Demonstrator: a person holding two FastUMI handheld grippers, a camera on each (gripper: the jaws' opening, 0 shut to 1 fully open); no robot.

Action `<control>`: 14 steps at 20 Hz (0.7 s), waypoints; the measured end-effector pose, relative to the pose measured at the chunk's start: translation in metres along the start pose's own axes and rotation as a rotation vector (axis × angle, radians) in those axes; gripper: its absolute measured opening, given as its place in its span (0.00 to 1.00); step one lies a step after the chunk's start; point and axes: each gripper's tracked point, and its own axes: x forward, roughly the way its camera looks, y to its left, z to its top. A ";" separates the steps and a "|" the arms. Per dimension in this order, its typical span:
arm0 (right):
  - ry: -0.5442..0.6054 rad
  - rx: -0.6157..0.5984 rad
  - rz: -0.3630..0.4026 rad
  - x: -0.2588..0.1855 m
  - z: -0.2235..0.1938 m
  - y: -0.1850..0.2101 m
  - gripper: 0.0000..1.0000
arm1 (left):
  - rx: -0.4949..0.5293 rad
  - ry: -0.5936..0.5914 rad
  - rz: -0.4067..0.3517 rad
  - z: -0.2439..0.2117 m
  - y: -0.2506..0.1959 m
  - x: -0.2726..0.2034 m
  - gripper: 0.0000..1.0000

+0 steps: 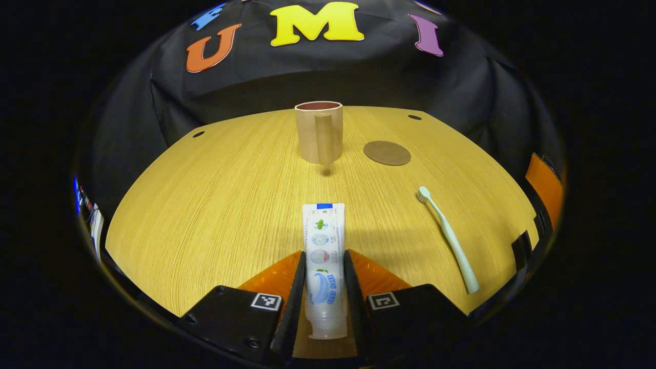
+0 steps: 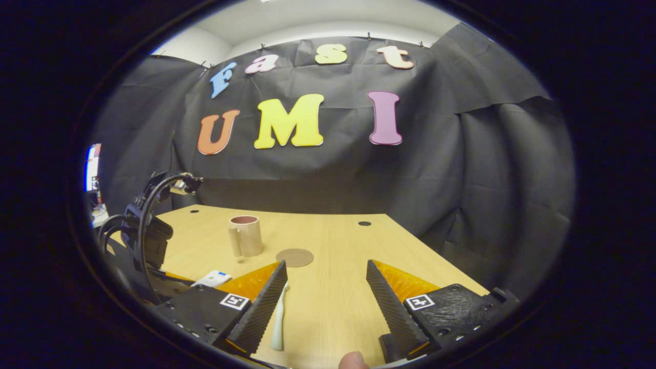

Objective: Put the toothbrush and toothpaste on the desktop into the cup, then pick up the cup and place it on the coaster on the desktop.

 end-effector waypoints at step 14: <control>0.142 -0.016 0.053 0.017 -0.036 0.024 0.95 | -0.075 -0.235 -0.068 0.042 0.003 -0.032 0.36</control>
